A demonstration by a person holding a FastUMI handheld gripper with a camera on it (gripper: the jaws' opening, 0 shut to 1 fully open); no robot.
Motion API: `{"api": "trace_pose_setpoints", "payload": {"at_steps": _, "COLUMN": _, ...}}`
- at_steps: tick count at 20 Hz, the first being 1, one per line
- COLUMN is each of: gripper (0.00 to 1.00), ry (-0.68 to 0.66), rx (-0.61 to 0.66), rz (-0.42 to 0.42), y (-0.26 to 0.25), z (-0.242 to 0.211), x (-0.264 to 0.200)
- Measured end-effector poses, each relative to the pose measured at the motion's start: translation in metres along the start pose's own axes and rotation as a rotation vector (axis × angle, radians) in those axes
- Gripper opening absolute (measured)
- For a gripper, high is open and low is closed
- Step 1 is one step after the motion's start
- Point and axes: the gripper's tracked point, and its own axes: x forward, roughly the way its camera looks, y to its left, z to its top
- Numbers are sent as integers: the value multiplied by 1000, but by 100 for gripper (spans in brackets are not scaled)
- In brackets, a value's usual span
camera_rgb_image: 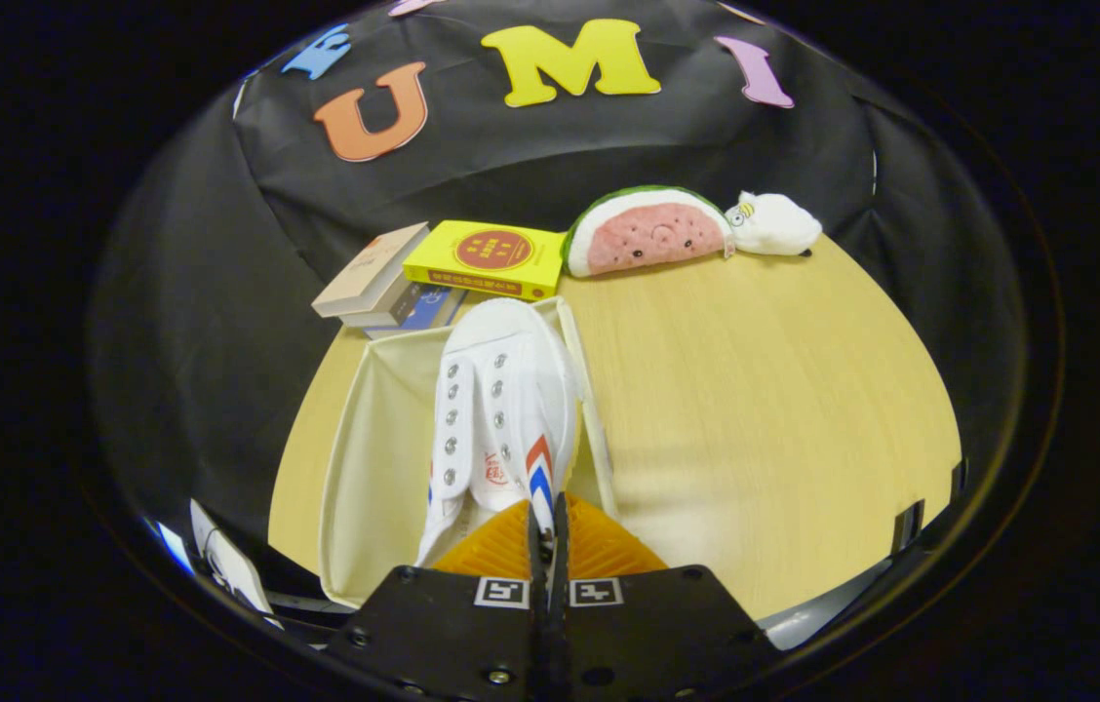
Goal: Open the storage box then place both shoes into the box .Put the left shoe in first, then the right shoe, with the right side of both shoes facing outward in a uniform manner.
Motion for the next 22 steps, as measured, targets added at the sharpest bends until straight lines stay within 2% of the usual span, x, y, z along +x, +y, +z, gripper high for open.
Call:
{"api": "trace_pose_setpoints", "payload": {"at_steps": 1, "gripper": 1, "ry": -2, "rx": -4, "rz": -2, "y": 0, "z": -1, "x": 2}}
{"api": "trace_pose_setpoints", "payload": {"at_steps": 3, "gripper": 10, "ry": -4, "rx": -9, "rz": 14, "y": 6, "z": -3, "x": 2}}
{"api": "trace_pose_setpoints", "payload": {"at_steps": 6, "gripper": 53, "ry": -19, "rx": -39, "rz": 87, "y": 25, "z": -5, "x": -6}}
{"api": "trace_pose_setpoints", "payload": {"at_steps": 8, "gripper": 82, "ry": -60, "rx": -59, "rz": 78, "y": 22, "z": 3, "x": -13}}
{"api": "trace_pose_setpoints", "payload": {"at_steps": 9, "gripper": 85, "ry": -87, "rx": -67, "rz": 71, "y": 19, "z": 9, "x": -17}}
{"api": "trace_pose_setpoints", "payload": {"at_steps": 10, "gripper": 92, "ry": -109, "rx": -71, "rz": 63, "y": 16, "z": 13, "x": -23}}
{"api": "trace_pose_setpoints", "payload": {"at_steps": 14, "gripper": 96, "ry": -216, "rx": -86, "rz": 13, "y": -12, "z": 38, "x": -50}}
{"api": "trace_pose_setpoints", "payload": {"at_steps": 18, "gripper": 96, "ry": -341, "rx": -177, "rz": -123, "y": -53, "z": 69, "x": -100}}
{"api": "trace_pose_setpoints", "payload": {"at_steps": 22, "gripper": 96, "ry": -507, "rx": -161, "rz": -147, "y": -63, "z": 107, "x": -167}}
